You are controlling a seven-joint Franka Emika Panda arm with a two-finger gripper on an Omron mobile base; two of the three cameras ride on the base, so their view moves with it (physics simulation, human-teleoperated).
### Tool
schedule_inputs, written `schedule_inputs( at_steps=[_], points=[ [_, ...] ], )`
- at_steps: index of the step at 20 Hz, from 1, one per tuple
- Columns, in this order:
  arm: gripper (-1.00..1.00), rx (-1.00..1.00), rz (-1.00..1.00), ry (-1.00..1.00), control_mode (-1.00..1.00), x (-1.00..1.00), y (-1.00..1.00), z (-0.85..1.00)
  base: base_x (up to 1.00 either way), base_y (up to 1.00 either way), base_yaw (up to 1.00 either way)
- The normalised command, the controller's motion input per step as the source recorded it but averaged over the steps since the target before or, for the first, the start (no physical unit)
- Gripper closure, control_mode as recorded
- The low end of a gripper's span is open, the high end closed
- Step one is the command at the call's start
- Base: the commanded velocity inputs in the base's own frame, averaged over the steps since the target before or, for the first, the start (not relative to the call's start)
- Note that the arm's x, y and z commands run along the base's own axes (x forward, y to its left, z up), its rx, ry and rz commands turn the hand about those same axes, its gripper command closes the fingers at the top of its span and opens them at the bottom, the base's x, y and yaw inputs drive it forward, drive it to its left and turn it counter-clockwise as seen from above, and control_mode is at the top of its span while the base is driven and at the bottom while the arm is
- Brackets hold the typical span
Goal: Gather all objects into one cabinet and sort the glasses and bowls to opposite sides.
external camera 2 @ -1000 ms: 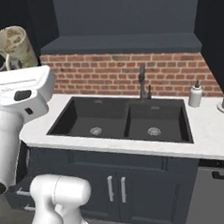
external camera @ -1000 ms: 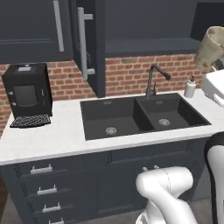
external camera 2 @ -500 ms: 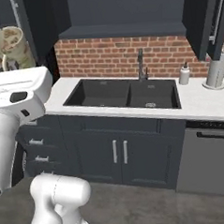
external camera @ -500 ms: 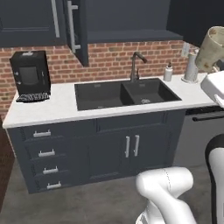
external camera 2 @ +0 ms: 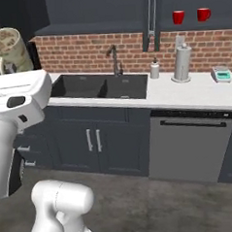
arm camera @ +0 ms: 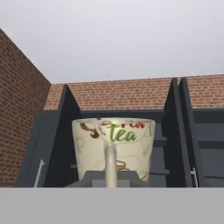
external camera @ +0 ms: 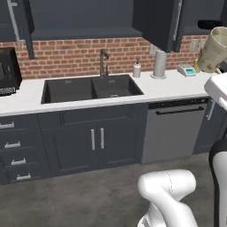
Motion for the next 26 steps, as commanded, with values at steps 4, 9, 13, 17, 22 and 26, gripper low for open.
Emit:
schedule_inputs(
  at_steps=[4, 9, 13, 17, 22, 26],
  points=[
    [1.0, 0.0, 0.0, 0.0, 1.0, 0.0, 0.0, 0.0, -0.04, -1.0, 0.0],
    [1.0, 0.0, 0.0, 0.0, 1.0, 0.0, 0.0, 0.0, 0.04, -1.0, 0.0],
    [1.0, 0.0, 0.0, 0.0, 1.0, 0.0, 0.0, 0.0, 0.68, -0.51, 0.0],
    [1.0, 0.0, 0.0, 0.0, 1.0, 0.0, 0.0, 0.0, 0.98, -0.37, 0.0],
    [1.0, 0.0, 0.0, 0.0, 1.0, 0.0, 0.0, 0.0, 1.0, -0.07, -0.02],
    [1.0, 0.0, 0.0, 0.0, 1.0, 0.0, 0.0, 0.0, 0.9, -0.43, -0.01]
  ],
)
